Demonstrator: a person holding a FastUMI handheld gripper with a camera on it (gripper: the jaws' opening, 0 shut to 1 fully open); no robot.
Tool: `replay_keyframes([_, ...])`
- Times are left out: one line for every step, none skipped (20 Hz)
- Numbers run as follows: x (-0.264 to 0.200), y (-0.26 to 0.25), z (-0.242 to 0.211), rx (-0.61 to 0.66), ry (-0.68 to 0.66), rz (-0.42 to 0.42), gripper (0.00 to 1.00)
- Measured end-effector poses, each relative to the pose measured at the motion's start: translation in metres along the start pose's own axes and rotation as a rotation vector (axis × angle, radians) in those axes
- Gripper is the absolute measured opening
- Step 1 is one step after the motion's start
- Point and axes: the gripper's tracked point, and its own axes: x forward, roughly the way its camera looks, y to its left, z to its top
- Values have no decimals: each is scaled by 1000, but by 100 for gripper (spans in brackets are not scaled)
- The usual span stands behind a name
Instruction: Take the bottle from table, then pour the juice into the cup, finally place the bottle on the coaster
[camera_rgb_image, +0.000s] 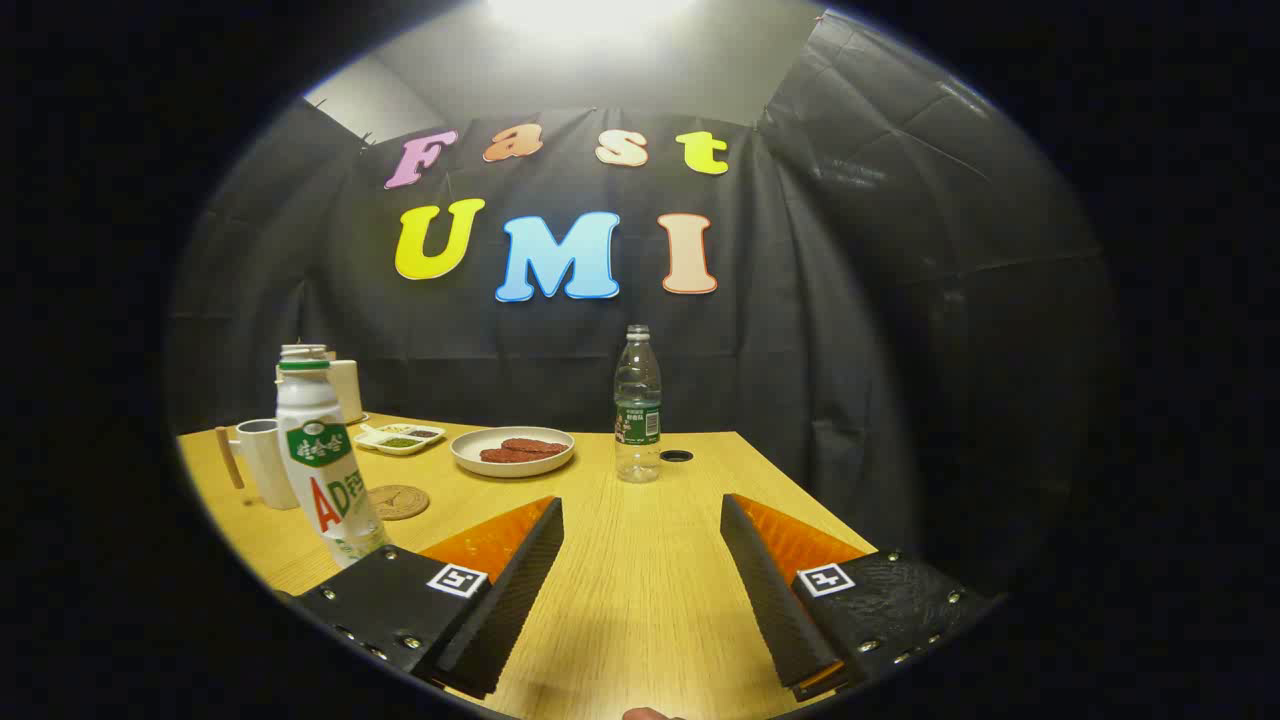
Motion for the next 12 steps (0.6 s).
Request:
replay_keyframes([4, 1, -3, -6, 13, 1, 97])
replay_keyframes([6, 2, 0, -17, 15, 0, 97])
replay_keyframes([8, 3, 3, -34, 10, -4, 97])
replay_keyframes([8, 3, 11, -48, -2, -4, 97])
replay_keyframes([8, 3, 19, -57, -35, -9, 97])
replay_keyframes([10, 3, 22, -46, -44, -12, 97])
replay_keyframes([10, 8, 24, -23, -42, 2, 96])
replay_keyframes([11, 11, 33, -1, -55, 6, 97])
replay_keyframes([14, 11, 43, 0, -68, 3, 97])
replay_keyframes([14, 11, 52, -17, -78, -6, 96])
replay_keyframes([11, 14, 60, -30, -88, -9, 97])
replay_keyframes([5, 20, 70, -32, -98, -8, 96])
